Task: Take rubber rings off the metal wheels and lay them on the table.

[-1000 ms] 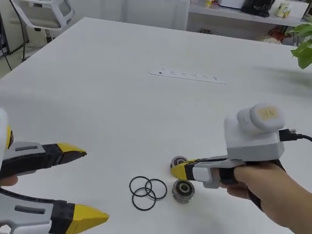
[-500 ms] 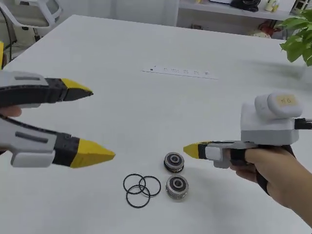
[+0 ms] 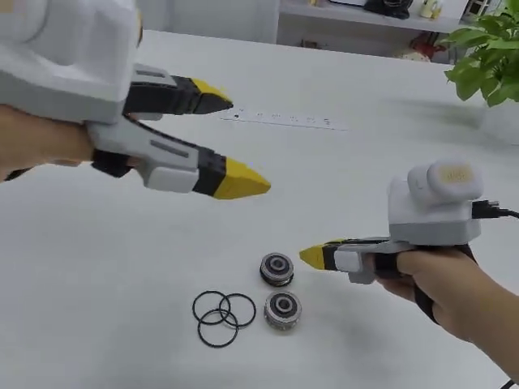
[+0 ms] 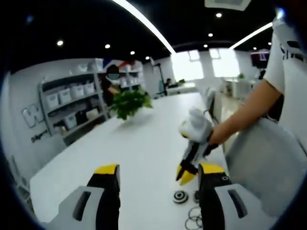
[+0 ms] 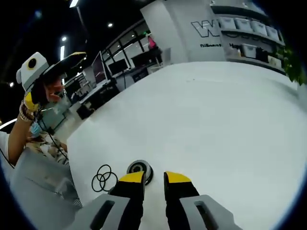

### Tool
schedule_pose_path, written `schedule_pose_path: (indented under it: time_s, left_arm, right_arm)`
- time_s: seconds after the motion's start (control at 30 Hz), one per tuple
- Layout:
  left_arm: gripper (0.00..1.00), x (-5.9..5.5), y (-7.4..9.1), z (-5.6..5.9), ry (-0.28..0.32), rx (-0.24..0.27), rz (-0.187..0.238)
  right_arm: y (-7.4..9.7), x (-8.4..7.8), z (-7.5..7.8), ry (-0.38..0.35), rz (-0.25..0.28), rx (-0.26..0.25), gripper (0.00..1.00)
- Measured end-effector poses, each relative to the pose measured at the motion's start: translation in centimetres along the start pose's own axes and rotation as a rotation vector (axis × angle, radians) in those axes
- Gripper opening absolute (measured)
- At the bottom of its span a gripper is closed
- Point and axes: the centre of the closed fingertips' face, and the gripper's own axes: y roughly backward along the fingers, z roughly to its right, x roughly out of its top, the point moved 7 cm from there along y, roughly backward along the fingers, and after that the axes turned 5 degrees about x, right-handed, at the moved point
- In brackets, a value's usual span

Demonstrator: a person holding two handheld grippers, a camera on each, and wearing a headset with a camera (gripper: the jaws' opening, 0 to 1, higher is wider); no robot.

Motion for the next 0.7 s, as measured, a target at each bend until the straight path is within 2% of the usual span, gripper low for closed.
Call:
schedule_pose_path:
  time_s: [0.1,0.2,0.3,0.47,0.5,0.6,0.7]
  left_arm:
    - [0.63,-0.4,-2.0,-0.2,-0.004,-0.003,0.013]
    - [0.6,-1.3,-3.6,0.1,0.002,-0.007,0.003]
    - [0.57,-3.0,-5.0,0.9,0.004,-0.012,-0.014]
    - [0.5,-6.3,-6.0,2.5,0.012,-0.015,-0.052]
    - [0.47,-7.3,-6.1,2.9,0.027,-0.016,-0.071]
    - [0.42,-9.1,-6.6,3.8,0.039,-0.045,-0.13]
    - [0.39,-10.3,-7.1,4.6,0.037,-0.064,-0.162]
  right_arm:
    - [-0.2,-0.1,-0.1,0.033,-0.01,0.009,0.15]
    - [-0.4,-0.4,0.0,0.065,-0.03,0.011,0.16]
    - [-0.5,-0.7,0.0,0.088,-0.048,0.015,0.17]
    - [-0.6,-0.9,0.1,0.122,-0.059,0.024,0.18]
    - [-0.7,-0.9,0.2,0.132,-0.066,0.024,0.18]
    - [-0.9,-1.2,0.2,0.147,-0.083,0.031,0.19]
    - [-1.0,-1.4,0.1,0.166,-0.097,0.041,0.2]
